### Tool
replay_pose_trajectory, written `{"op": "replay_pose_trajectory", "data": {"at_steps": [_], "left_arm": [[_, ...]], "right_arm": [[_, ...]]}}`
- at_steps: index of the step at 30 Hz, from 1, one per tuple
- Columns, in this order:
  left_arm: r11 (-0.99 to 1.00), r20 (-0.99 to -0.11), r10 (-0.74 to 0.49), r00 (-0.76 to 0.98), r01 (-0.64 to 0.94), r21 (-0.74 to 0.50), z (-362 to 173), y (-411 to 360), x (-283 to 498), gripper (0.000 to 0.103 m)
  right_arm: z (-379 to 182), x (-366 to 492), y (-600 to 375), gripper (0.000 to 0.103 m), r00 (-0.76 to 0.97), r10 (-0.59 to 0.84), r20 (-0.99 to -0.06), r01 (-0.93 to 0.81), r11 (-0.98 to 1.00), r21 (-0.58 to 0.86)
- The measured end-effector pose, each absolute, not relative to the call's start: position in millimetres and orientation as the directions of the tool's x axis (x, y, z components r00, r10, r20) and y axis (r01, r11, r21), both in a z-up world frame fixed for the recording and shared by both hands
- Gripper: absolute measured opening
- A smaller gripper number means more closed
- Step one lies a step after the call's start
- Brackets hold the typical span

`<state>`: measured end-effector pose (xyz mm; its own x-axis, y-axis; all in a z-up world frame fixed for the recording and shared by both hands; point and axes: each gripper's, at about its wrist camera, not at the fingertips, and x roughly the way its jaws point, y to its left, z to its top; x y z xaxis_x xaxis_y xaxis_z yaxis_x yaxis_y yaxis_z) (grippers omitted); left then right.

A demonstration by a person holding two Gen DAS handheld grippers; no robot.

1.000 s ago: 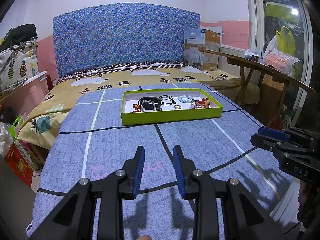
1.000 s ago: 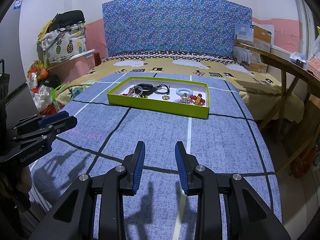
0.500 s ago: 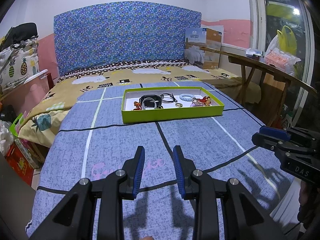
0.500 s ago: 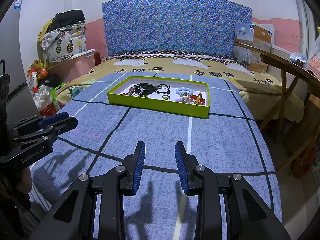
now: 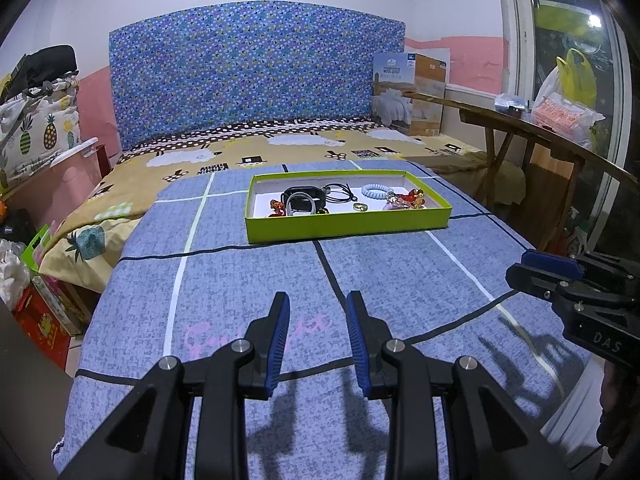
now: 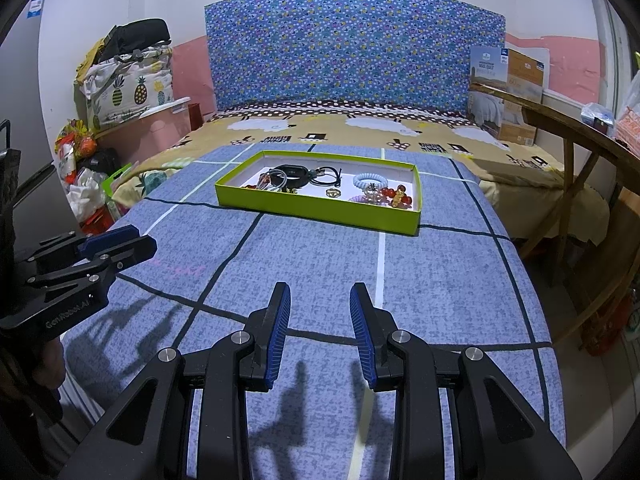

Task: Organize jewelry

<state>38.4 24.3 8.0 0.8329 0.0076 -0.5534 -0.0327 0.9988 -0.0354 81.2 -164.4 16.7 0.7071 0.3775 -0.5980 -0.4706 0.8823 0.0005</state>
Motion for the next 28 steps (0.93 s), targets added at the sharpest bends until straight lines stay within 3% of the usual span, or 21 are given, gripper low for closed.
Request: {"op": "replay_pose_trajectory", "data": {"at_steps": [28], "left_arm": [[0.999, -0.558, -0.004, 0.830, -0.026, -0.045, 9.8, 21.2, 37.4, 0.030]], "right_arm": [[15.3, 80.1, -163.0, 0.032, 0.705, 0.377, -0.600, -0.471, 0.882, 0.000]]}}
